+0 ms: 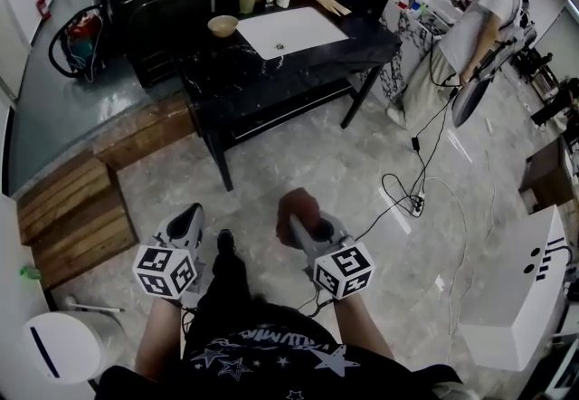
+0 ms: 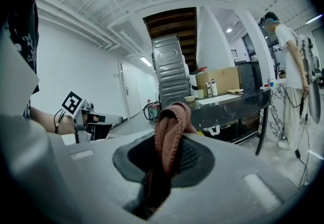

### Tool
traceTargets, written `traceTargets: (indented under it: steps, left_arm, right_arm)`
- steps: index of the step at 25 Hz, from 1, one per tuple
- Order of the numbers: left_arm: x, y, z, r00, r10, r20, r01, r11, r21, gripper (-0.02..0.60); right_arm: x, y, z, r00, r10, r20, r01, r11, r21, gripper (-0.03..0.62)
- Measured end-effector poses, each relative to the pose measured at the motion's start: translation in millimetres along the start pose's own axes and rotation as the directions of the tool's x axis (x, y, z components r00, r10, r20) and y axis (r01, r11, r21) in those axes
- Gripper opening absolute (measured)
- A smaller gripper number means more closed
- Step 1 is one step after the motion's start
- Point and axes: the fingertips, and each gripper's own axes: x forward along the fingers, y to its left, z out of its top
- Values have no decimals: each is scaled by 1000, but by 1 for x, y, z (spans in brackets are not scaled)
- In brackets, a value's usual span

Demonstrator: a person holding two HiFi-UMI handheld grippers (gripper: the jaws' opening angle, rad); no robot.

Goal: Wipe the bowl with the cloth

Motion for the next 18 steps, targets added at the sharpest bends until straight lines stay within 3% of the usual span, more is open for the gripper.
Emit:
traceTargets:
  steps: [6,18]
  left_arm:
    - [54,32,36,999,-42,33,41,999,21,9]
    - [160,138,98,996,-88,-22,88,996,2,9]
  right_arm:
    - [46,-34,18,999,-37,-10,37,999,-24,60]
    - [187,-88,71,994,-104,-30,104,995,5,60]
